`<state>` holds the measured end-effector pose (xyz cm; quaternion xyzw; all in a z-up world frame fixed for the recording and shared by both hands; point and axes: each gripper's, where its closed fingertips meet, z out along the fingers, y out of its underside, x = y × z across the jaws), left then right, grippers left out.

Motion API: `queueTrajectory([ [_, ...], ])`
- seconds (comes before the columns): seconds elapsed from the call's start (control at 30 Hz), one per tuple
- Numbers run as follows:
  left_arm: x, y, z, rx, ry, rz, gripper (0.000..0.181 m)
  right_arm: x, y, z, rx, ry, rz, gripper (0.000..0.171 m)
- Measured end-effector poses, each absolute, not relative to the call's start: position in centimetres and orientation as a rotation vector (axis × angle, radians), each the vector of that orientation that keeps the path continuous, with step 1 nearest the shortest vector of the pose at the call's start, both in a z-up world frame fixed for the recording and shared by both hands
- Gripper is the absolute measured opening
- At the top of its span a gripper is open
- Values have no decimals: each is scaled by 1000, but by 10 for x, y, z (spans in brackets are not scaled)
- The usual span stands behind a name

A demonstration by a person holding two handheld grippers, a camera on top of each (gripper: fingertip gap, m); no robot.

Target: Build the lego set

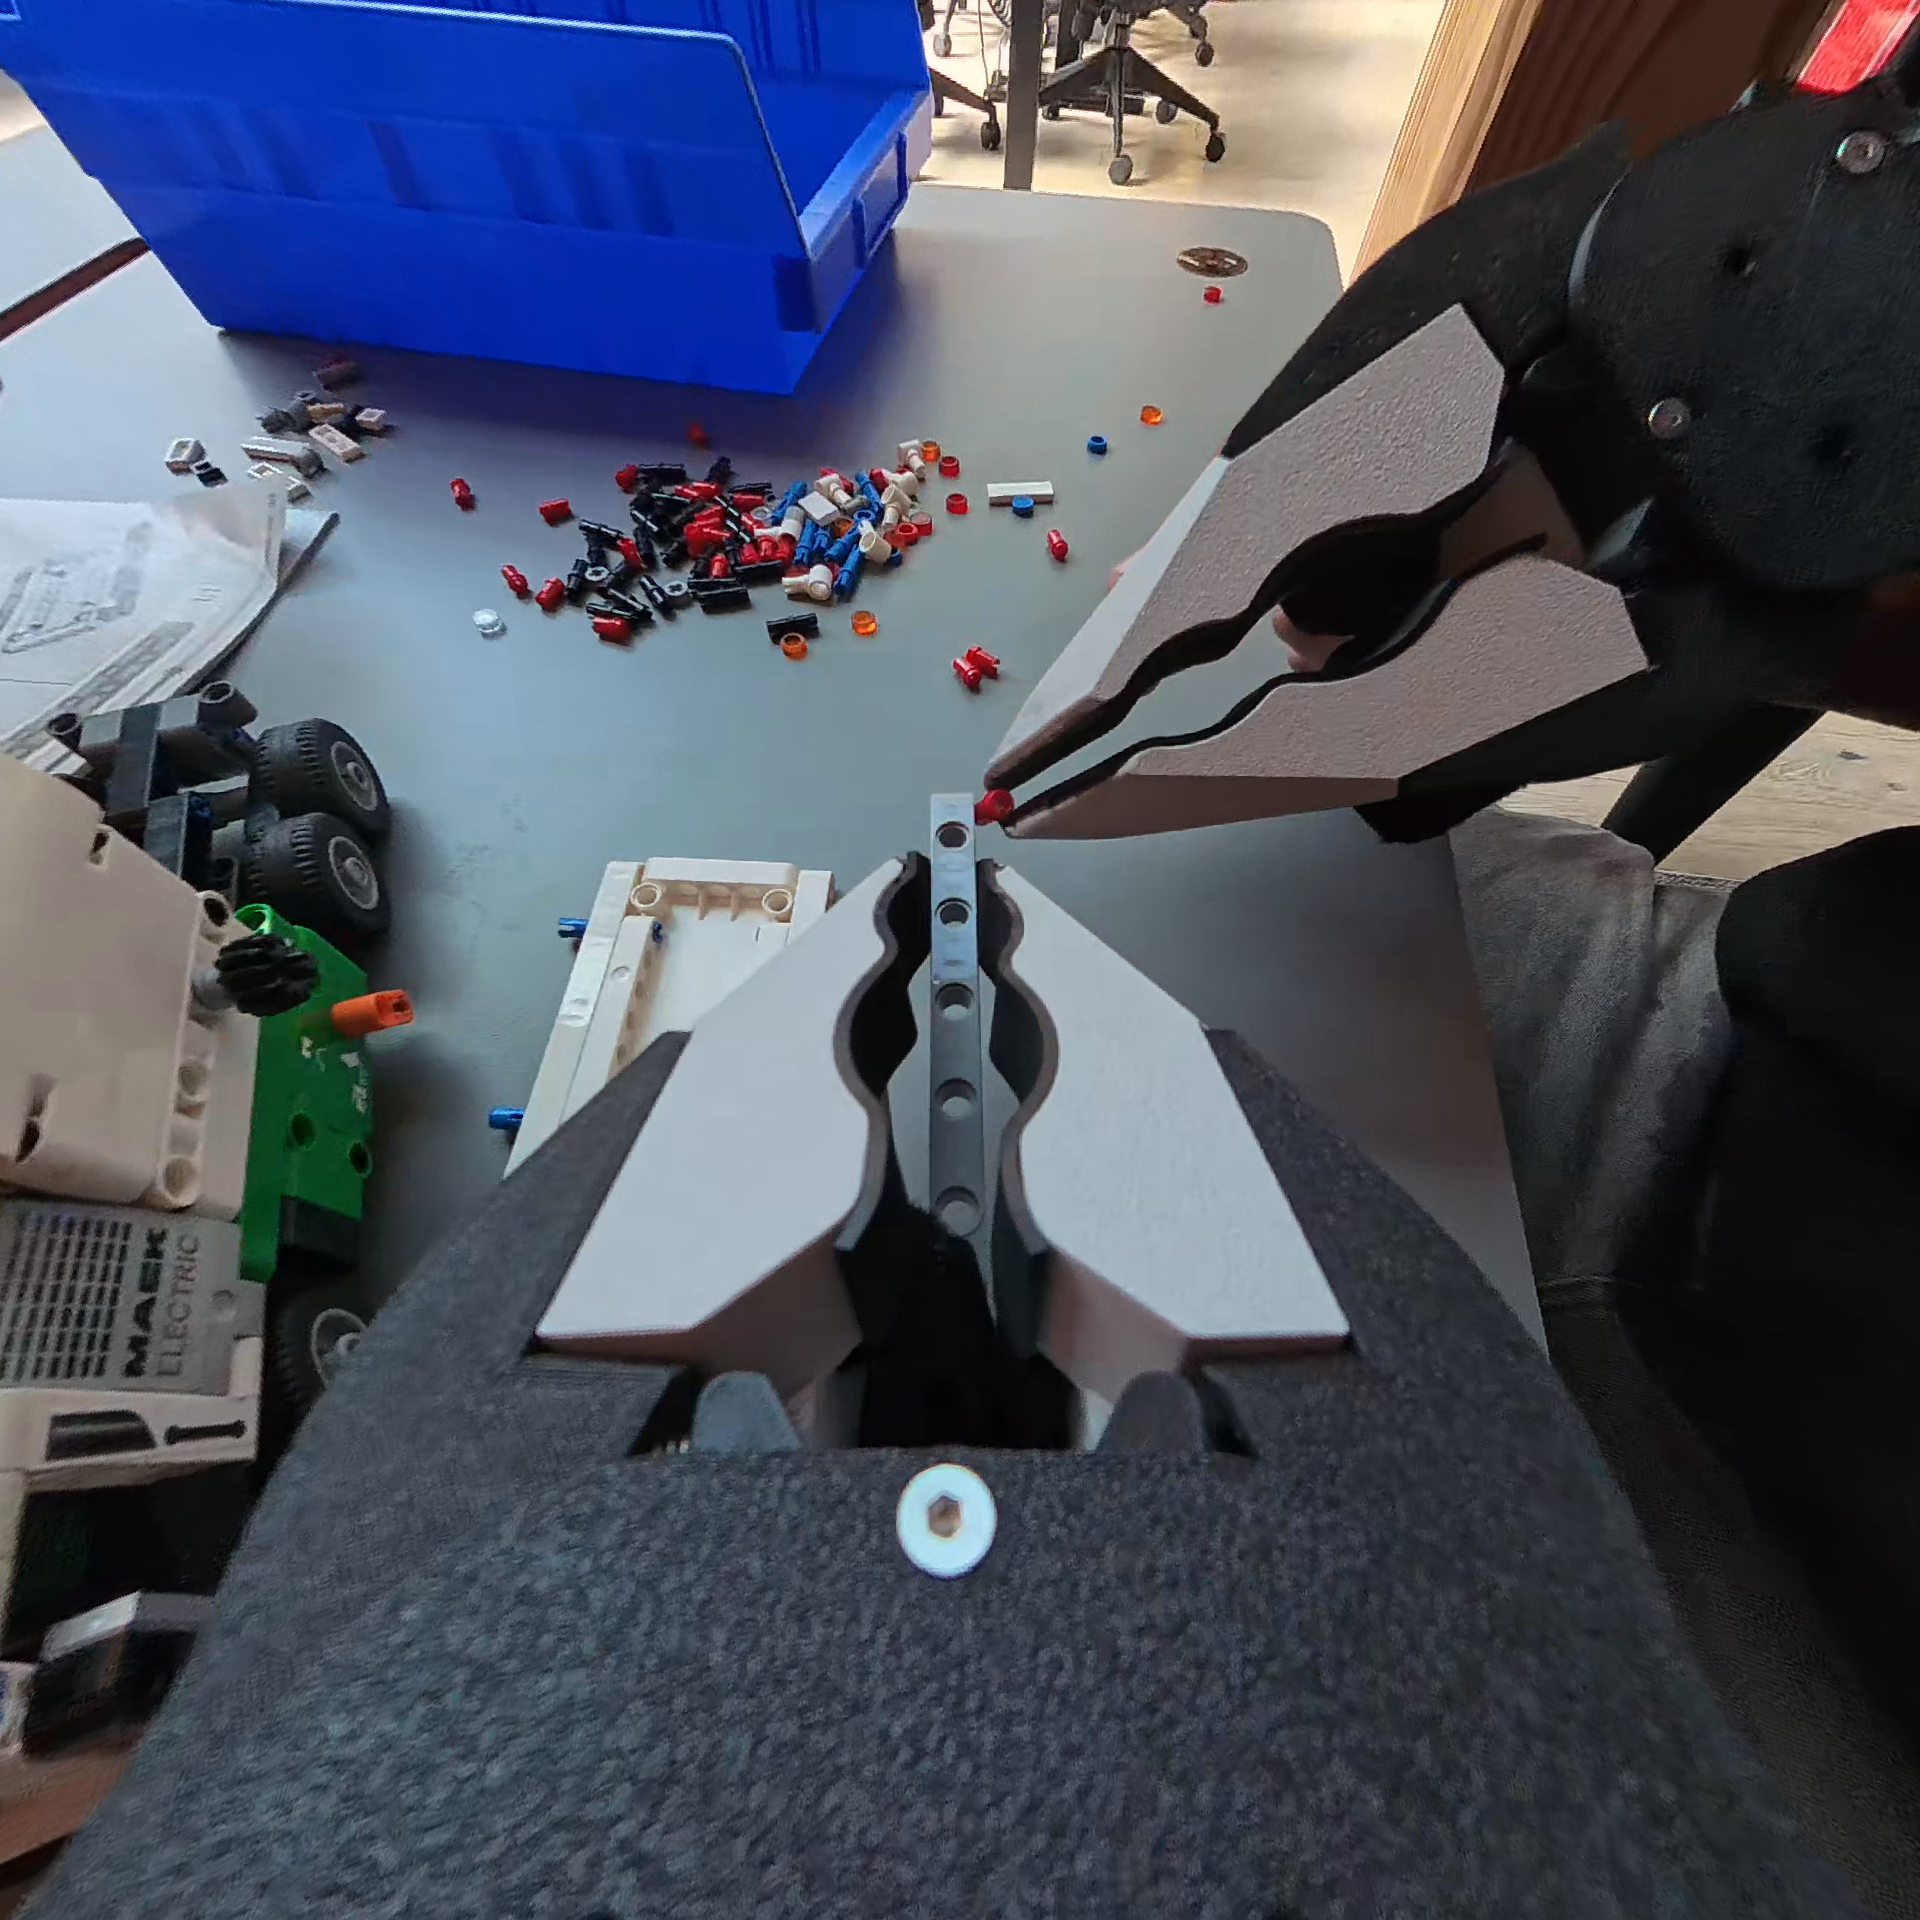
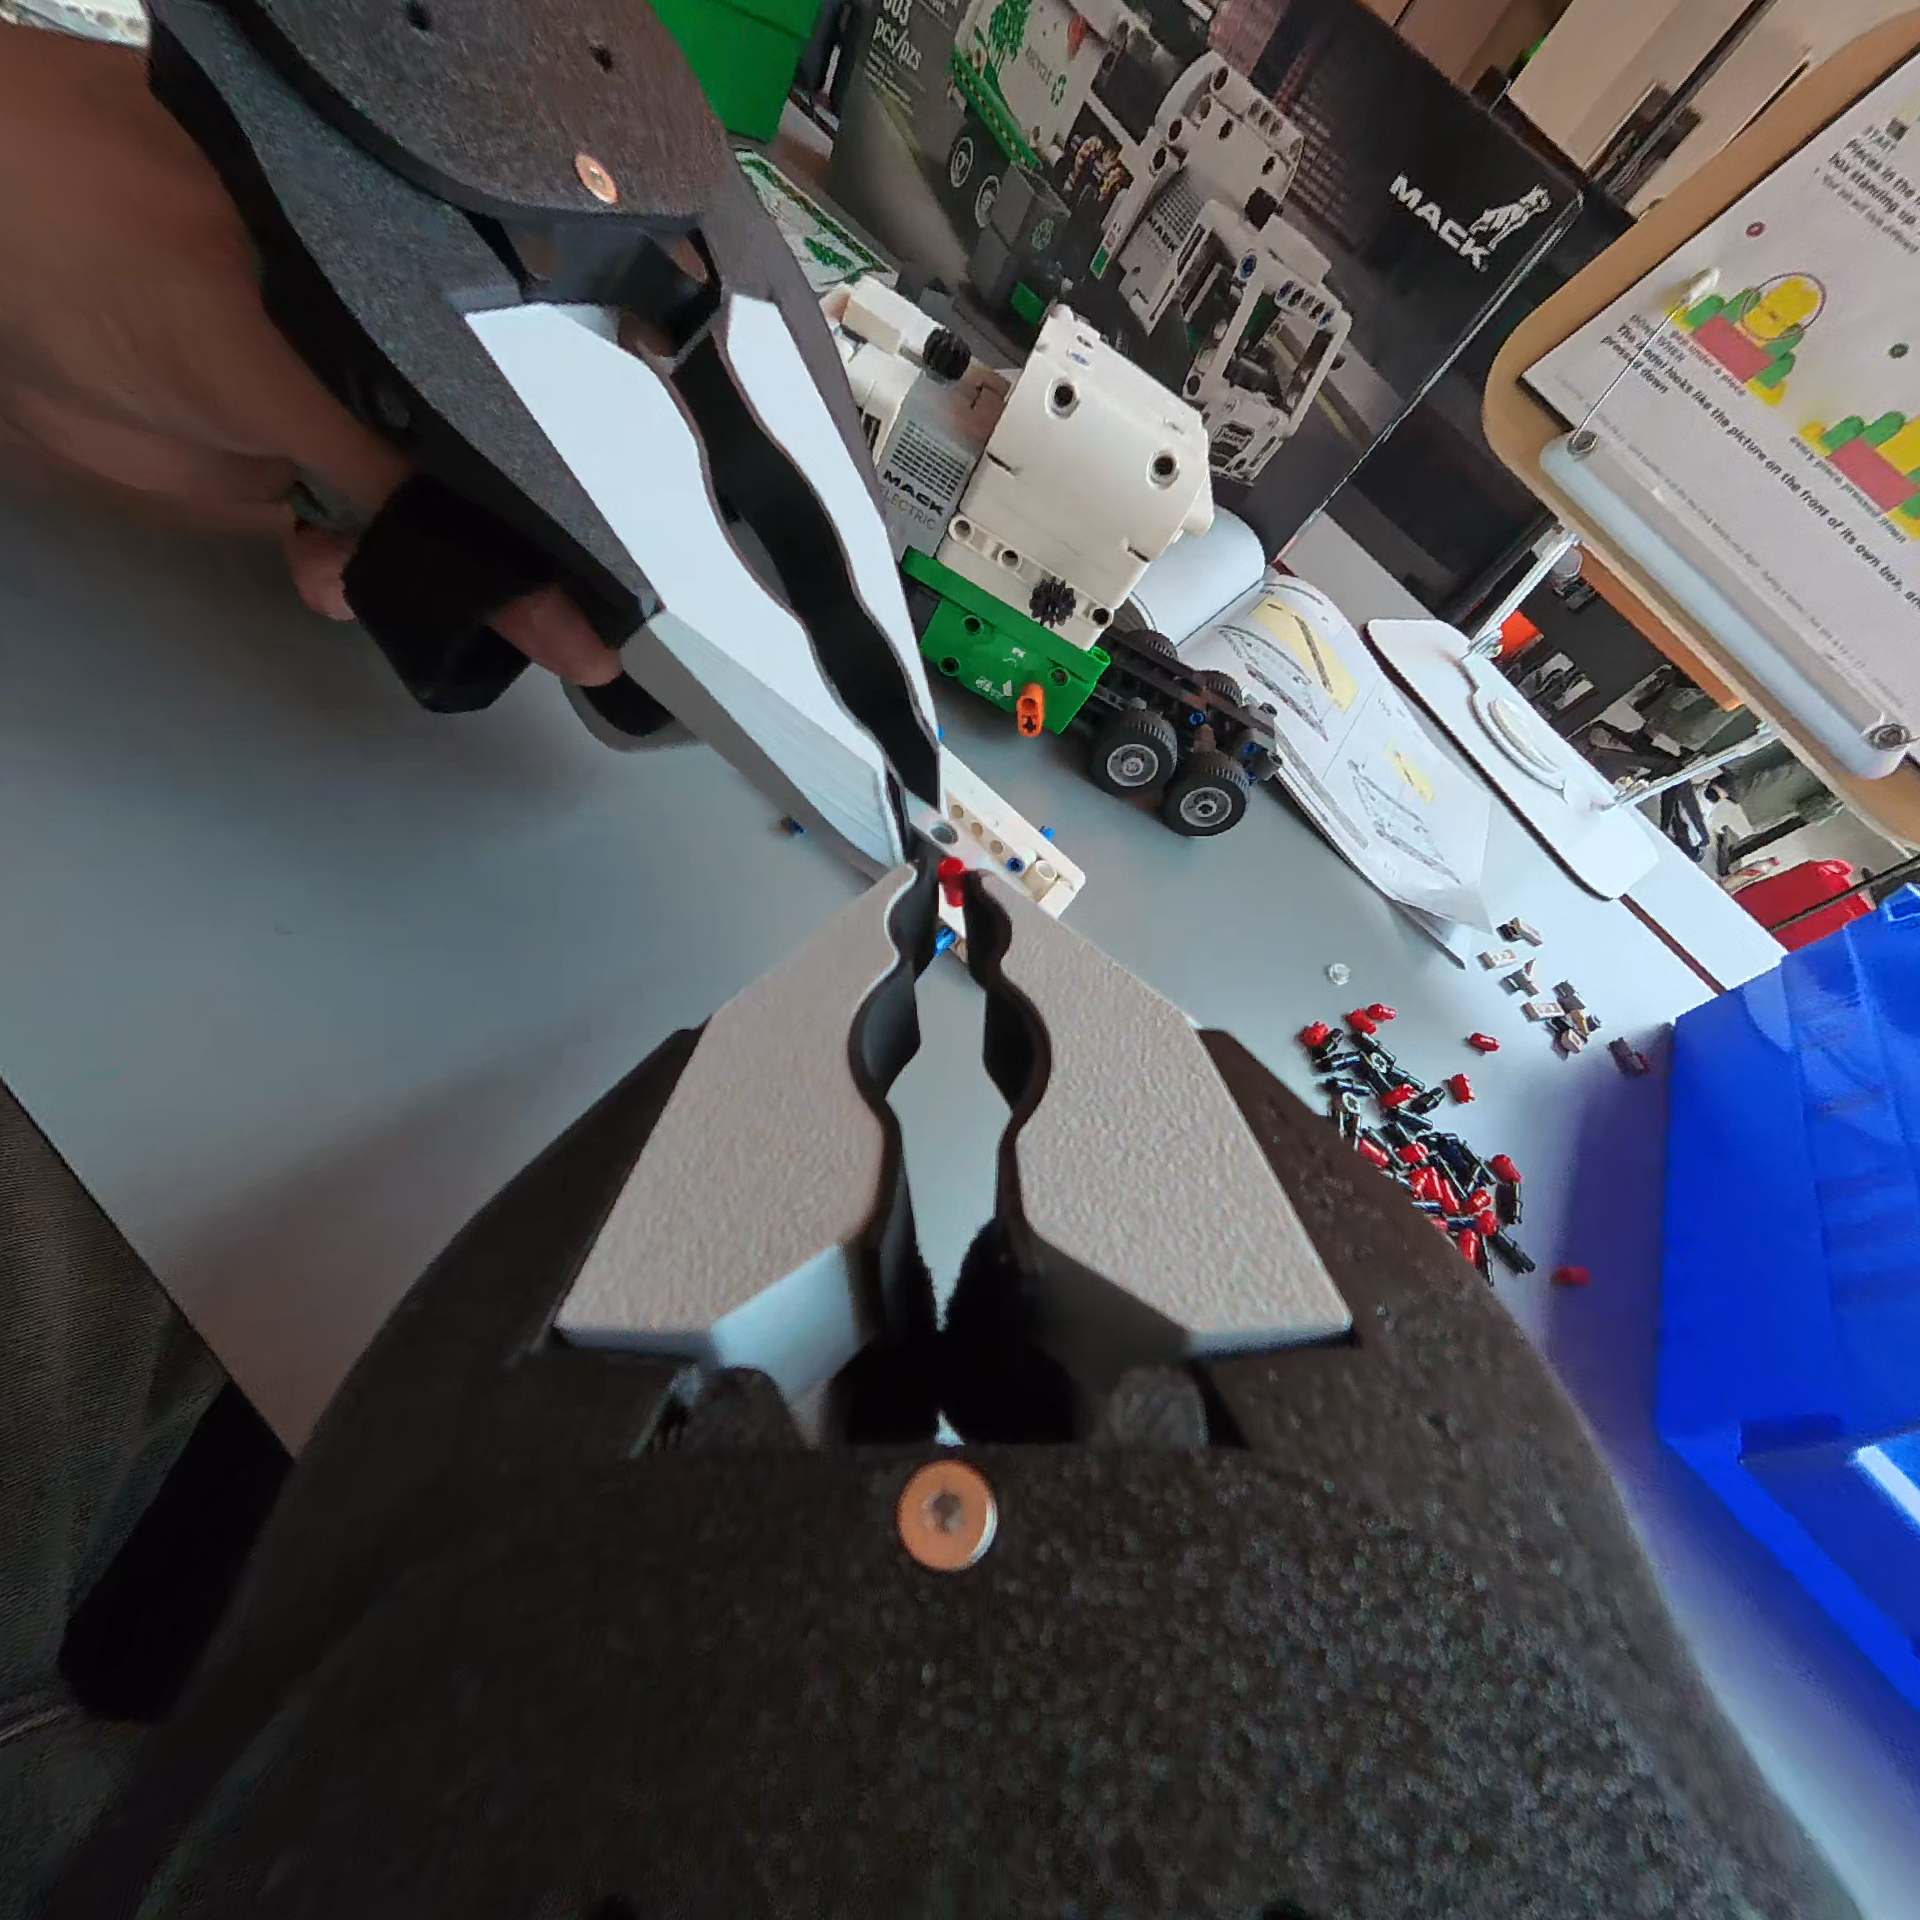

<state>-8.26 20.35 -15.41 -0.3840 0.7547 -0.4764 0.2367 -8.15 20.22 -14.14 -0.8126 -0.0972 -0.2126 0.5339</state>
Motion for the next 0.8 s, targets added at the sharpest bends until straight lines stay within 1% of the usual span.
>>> queueTrajectory([
  [0.23,-81,208,-149,-1143,2043,-1422,6,-78,197,-138,-1950,-183,-462,3],
  [0.43,-88,196,-157,-1071,2142,-1381,7,-85,200,-125,-1876,-121,-235,3],
  [0.6,-88,196,-154,-1078,2126,-1414,6,-90,204,-137,-1913,-155,-245,3],
  [0.8,-88,195,-155,-1045,2129,-1373,7,-90,203,-138,-1922,-130,-188,3],
])
